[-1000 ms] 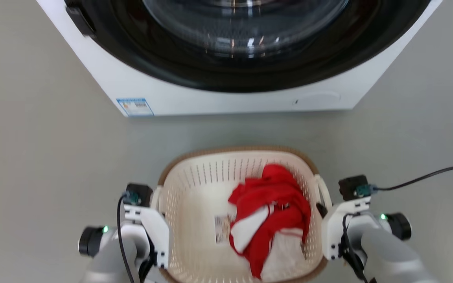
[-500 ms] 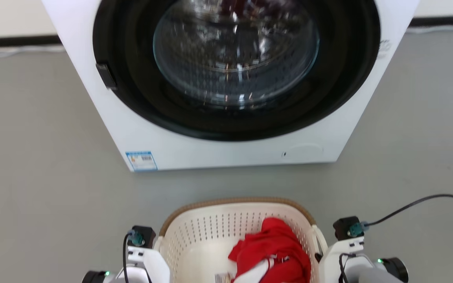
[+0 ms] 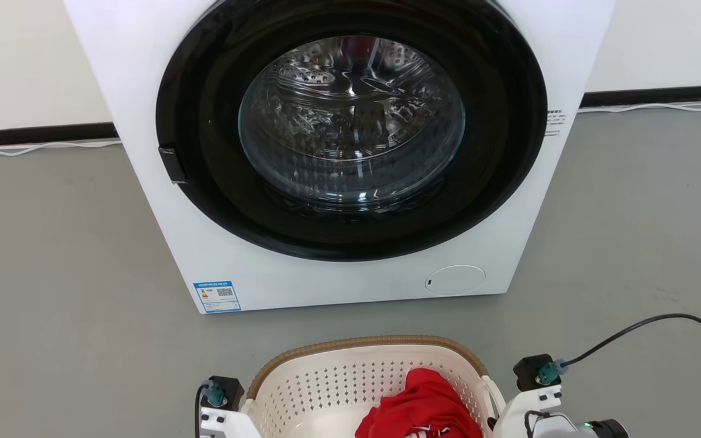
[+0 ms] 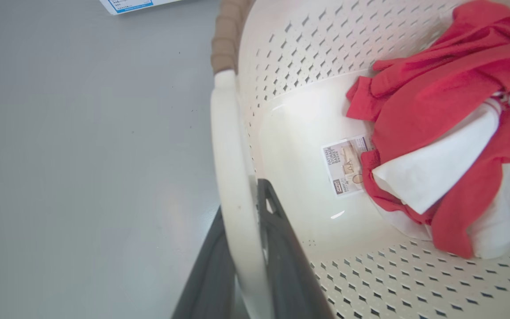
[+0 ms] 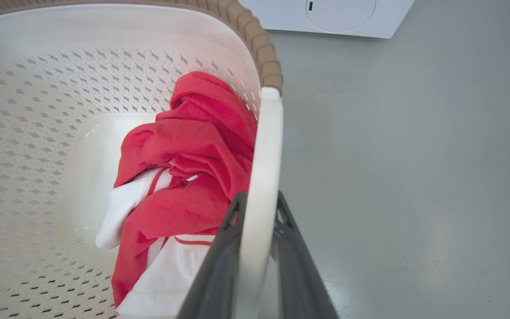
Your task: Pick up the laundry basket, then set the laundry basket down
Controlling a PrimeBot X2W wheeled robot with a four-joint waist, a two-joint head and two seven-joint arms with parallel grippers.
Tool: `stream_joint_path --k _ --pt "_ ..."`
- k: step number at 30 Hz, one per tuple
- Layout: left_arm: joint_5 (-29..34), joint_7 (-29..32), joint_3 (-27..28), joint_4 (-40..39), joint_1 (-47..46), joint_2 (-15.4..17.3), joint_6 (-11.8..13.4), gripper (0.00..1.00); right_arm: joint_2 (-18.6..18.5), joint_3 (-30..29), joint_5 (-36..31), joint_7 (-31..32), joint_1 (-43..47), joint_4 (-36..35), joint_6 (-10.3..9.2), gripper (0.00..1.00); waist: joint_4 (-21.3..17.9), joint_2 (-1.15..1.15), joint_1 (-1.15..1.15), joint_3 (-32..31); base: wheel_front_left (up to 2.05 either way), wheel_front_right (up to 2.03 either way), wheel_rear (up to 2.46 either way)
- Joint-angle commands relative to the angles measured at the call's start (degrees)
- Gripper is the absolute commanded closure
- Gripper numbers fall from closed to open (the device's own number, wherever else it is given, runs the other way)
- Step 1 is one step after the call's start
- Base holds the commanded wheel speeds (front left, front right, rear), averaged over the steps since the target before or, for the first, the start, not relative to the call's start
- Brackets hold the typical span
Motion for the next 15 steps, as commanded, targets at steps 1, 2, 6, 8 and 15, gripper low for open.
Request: stream_joint_path --k 1,2,6,8,15 --pt "-0.1 0.1 0.7 -1.4 -0.6 0.6 -0.9 1.00 0.3 1.3 0.4 -0.3 -1.3 -1.7 0.28 1.00 -0.1 0.00 0.00 -0.1 0.00 0.00 0.00" --pt "-0.3 0.1 0.5 -1.5 -0.7 0.6 -0.9 1.00 0.2 1.6 0.6 -0.2 -1.4 -1.8 0.28 1.00 -0.3 0.00 0.00 -0.1 0.00 0.00 0.00" --pt "-1.0 0.4 -0.2 -1.9 -1.0 0.6 -0.9 1.00 0.0 2.6 1.4 -0.1 -1.9 -2.2 0.28 1.00 -0.7 0.00 0.00 0.0 0.00 0.00 0.00" --pt "-1.6 0.4 -0.6 -1.9 -1.4 0.7 -0.9 1.00 -0.3 3.3 1.9 -0.1 -2.1 -2.3 0.28 1.00 -1.0 0.00 0.00 0.1 0.00 0.00 0.00" --pt "-2.7 0.1 -1.5 -2.0 -1.9 0.9 -0.9 1.00 -0.6 4.1 3.0 -0.9 -2.6 -2.0 0.28 1.00 -1.4 0.00 0.00 0.2 0.00 0.00 0.00"
